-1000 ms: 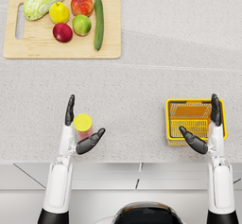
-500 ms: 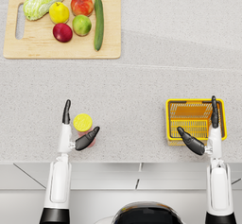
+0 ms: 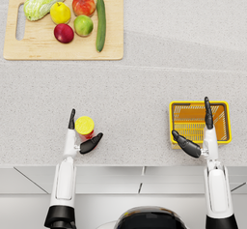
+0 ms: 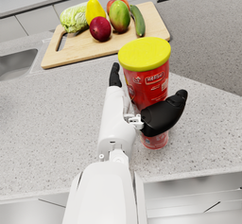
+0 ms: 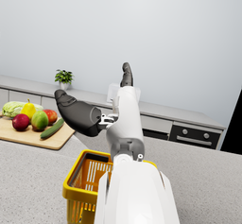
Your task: Pick up the red potato chip and place it into the yellow basket
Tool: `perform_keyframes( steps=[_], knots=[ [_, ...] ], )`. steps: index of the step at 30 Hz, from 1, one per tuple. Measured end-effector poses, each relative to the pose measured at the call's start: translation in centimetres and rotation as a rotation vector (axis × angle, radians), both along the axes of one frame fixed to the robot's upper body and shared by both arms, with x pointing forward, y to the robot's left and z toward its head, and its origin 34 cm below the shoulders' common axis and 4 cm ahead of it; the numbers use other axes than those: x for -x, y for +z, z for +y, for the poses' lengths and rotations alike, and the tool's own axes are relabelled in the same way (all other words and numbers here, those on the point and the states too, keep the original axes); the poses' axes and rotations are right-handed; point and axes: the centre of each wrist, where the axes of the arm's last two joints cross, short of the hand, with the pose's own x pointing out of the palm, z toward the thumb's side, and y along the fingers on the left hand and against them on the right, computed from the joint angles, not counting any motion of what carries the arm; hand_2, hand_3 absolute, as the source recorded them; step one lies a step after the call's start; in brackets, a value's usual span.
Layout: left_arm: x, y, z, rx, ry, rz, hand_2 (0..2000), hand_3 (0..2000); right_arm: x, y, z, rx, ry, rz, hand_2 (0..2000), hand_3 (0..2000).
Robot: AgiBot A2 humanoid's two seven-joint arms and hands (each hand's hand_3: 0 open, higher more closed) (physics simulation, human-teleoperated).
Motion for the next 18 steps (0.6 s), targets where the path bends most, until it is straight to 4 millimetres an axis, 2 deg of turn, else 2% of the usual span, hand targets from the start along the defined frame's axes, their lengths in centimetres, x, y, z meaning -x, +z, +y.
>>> perform_keyframes(
  steps=[4, 8, 11, 15, 18],
  knots=[
    [0.0, 2.9, -0.1, 0.020, -0.009, -0.107, 2000, 1960, 0.0, -0.9, 0.8, 0.003, 0.028, 0.036, 0, 0],
    [-0.4, 7.4, -1.1, 0.040, -0.050, -0.280, 2000, 2000, -0.2, -1.9, 2.7, 0.007, 0.092, 0.073, 0, 0],
    [-0.7, 12.7, -2.7, 0.057, -0.158, -0.459, 2000, 2000, -0.4, -2.3, 5.1, 0.004, 0.170, 0.093, 0, 0],
    [-0.1, 18.7, -5.9, 0.100, -0.266, -0.683, 2000, 2000, -0.8, -2.4, 7.9, -0.005, 0.253, 0.103, 0, 0],
    [0.8, 21.4, -8.6, 0.141, -0.348, -0.787, 2000, 2000, -1.1, -2.1, 9.6, -0.012, 0.299, 0.099, 0, 0]
  ],
)
